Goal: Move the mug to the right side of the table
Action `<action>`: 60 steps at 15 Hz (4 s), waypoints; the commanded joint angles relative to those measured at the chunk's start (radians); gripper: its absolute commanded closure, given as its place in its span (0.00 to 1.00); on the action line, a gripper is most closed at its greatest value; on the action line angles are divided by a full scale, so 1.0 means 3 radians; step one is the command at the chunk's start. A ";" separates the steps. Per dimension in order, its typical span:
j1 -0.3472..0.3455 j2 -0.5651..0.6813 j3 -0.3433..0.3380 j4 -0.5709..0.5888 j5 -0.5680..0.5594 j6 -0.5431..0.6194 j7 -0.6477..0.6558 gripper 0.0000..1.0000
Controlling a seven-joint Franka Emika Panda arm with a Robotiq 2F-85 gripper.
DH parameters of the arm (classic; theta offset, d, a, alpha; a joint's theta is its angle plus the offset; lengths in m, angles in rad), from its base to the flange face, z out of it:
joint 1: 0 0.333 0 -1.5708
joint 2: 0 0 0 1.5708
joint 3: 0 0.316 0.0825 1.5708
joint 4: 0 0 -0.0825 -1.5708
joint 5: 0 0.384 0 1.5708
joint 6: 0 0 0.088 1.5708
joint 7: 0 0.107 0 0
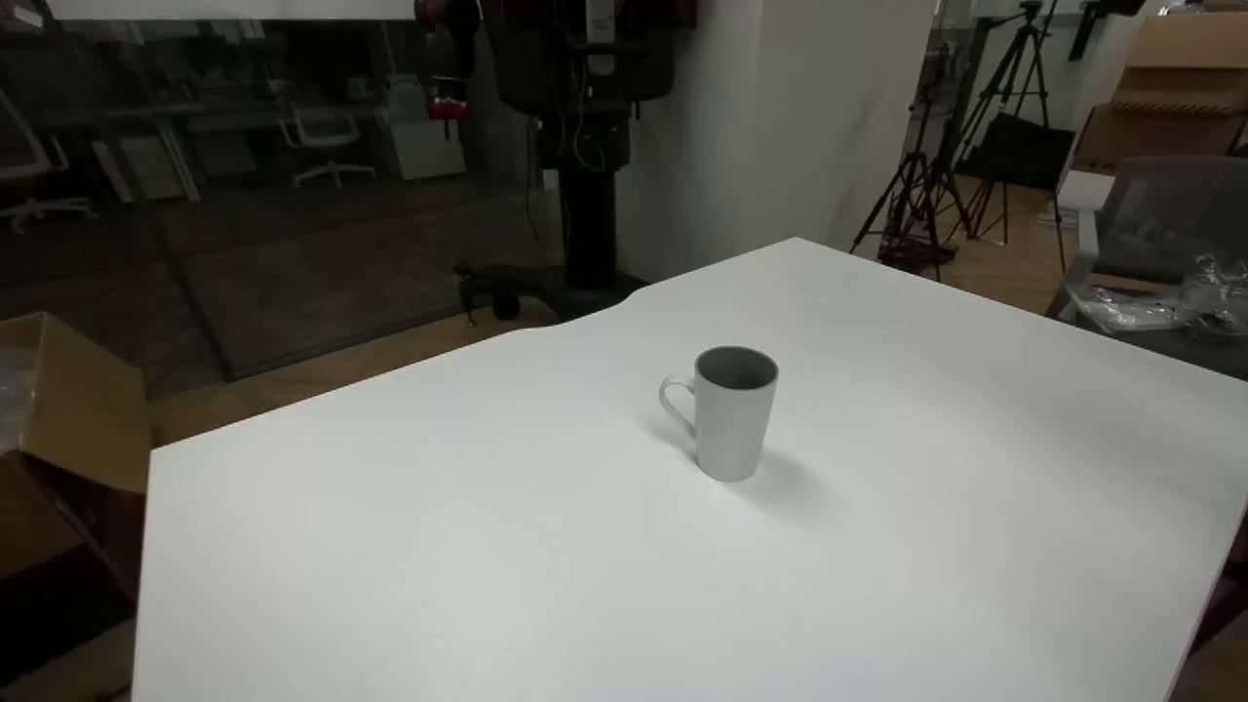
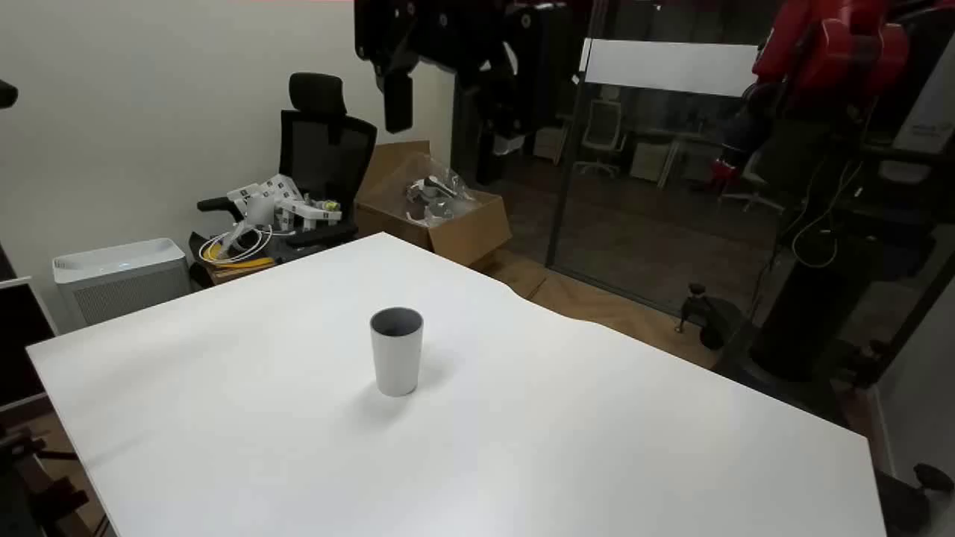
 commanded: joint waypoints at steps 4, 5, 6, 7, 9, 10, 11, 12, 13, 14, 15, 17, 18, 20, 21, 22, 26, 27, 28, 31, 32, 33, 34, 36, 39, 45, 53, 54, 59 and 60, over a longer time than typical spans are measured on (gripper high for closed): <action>-0.0100 0.0016 0.0085 0.0010 0.0046 -0.0009 -0.0038 0.00; -0.0100 0.0016 0.0085 0.0010 0.0046 -0.0008 -0.0038 0.00; -0.0100 0.0016 0.0085 0.0010 0.0046 -0.0007 -0.0038 0.00; -0.0100 0.0016 0.0085 0.0010 0.0046 -0.0006 -0.0038 0.00; -0.0100 0.0016 0.0085 0.0010 0.0046 -0.0005 -0.0038 0.00; -0.0100 0.0016 0.0085 0.0010 0.0046 -0.0004 -0.0038 0.00; -0.0100 0.0016 0.0085 0.0010 0.0046 -0.0004 -0.0038 0.00; -0.0100 0.0016 0.0085 0.0010 0.0046 -0.0004 -0.0038 0.00; -0.0100 0.0016 0.0085 0.0010 0.0046 -0.0004 -0.0038 0.00; -0.0108 -0.0046 0.0110 -0.0053 0.0021 0.0110 -0.0032 0.00; -0.0118 -0.0044 0.0129 -0.0077 0.0050 0.0248 0.0022 0.00; -0.0151 0.0122 0.0164 -0.0009 0.0175 0.0536 0.0253 0.00; -0.0169 0.0248 0.0187 0.0042 0.0237 0.0708 0.0395 0.00; -0.0209 0.0465 0.0248 0.0121 0.0260 0.0971 0.0644 0.00; -0.0220 0.0616 0.0275 0.0175 0.0263 0.1109 0.0756 0.00; -0.0232 0.0764 0.0307 0.0233 0.0254 0.1220 0.0872 0.00; -0.0210 0.1371 0.0429 0.0555 0.0268 0.1288 0.1085 0.00; -0.0211 0.1502 0.0474 0.0636 0.0246 0.1240 0.1114 0.00; -0.0202 0.1618 0.0529 0.0704 0.0207 0.1177 0.1114 0.00; -0.0179 0.1859 0.0684 0.0851 0.0088 0.1051 0.1053 0.00; -0.0240 0.1709 0.0677 0.0637 0.0167 0.1207 0.0985 0.00; -0.0230 0.1788 0.0719 0.0688 0.0148 0.1190 0.0986 0.00; -0.0222 0.1837 0.0743 0.0723 0.0135 0.1182 0.0986 0.00; -0.0223 0.1860 0.0748 0.0759 0.0125 0.1153 0.0986 0.00; -0.0217 0.2002 0.0841 0.0895 0.0174 0.0908 0.0687 0.00; -0.0118 0.2498 0.1110 0.1209 -0.0016 0.0326 0.0329 0.00; 0.0098 0.2587 0.0969 0.1092 -0.0874 0.0569 0.0872 0.00; 0.0147 0.2608 0.0950 0.1092 -0.1080 0.0592 0.0987 0.00; 0.0493 0.2799 0.0885 0.1141 -0.2115 0.0597 0.1684 0.00; 0.0549 0.2808 0.0891 0.1120 -0.2261 0.0621 0.1767 0.00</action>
